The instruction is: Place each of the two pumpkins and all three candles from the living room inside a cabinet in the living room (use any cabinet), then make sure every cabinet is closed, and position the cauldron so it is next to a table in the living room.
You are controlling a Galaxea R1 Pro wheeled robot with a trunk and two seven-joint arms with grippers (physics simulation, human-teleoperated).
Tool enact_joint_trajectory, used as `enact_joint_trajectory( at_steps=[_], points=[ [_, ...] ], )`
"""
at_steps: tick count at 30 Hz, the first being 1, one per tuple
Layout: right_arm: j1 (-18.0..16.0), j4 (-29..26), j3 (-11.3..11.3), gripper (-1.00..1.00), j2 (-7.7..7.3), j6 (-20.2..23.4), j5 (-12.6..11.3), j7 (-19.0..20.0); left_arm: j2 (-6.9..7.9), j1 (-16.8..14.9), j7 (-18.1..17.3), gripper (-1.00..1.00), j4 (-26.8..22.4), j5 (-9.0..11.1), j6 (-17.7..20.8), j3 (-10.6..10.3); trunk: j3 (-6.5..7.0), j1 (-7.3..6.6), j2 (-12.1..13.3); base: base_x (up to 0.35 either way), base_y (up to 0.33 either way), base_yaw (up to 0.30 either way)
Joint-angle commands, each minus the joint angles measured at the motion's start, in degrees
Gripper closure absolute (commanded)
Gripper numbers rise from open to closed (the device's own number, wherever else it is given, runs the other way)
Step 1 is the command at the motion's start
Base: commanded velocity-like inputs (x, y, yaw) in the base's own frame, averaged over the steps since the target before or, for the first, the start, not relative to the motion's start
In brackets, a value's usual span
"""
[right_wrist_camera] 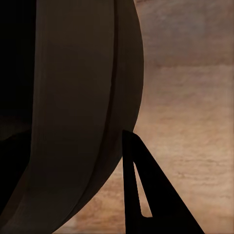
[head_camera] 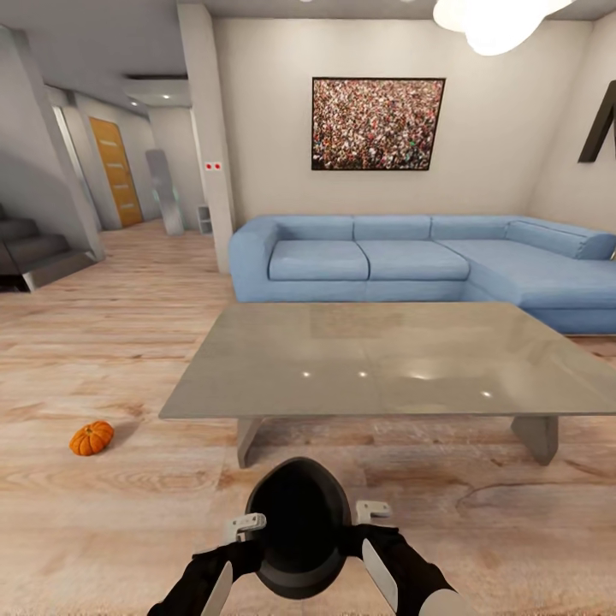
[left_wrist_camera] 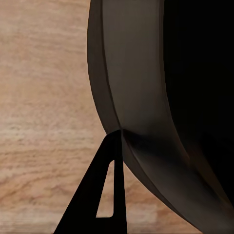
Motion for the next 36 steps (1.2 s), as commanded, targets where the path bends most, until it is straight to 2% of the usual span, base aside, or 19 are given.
enact_joint_trajectory(
  at_steps=[1, 14, 23, 36],
  points=[
    [-0.1, -0.4, -0.3, 1.00, 0.00, -4.4, -0.7, 4.6, 0.06, 0.0, -0.2, 1.00, 0.0, 3.9, 0.0, 0.8, -0.22, 0.01, 0.0, 0.000, 0.000, 0.000],
    [-0.1, -0.4, -0.3, 1.00, 0.00, -4.4, -0.7, 4.6, 0.06, 0.0, -0.2, 1.00, 0.0, 3.9, 0.0, 0.8, -3.10, 0.35, -0.2, 0.000, 0.000, 0.000],
    [0.0, -0.4, -0.3, 1.00, 0.00, -4.4, -0.7, 4.6, 0.06, 0.0, -0.2, 1.00, 0.0, 3.9, 0.1, 0.8, -3.10, 0.35, -0.2, 0.006, 0.000, 0.000],
    [0.0, -0.4, -0.3, 1.00, 0.00, -4.4, -0.7, 4.6, 0.06, 0.0, -0.2, 1.00, 0.0, 3.9, 0.1, 0.8, -3.10, 0.35, -0.2, 0.239, 0.000, 0.000]
  ],
)
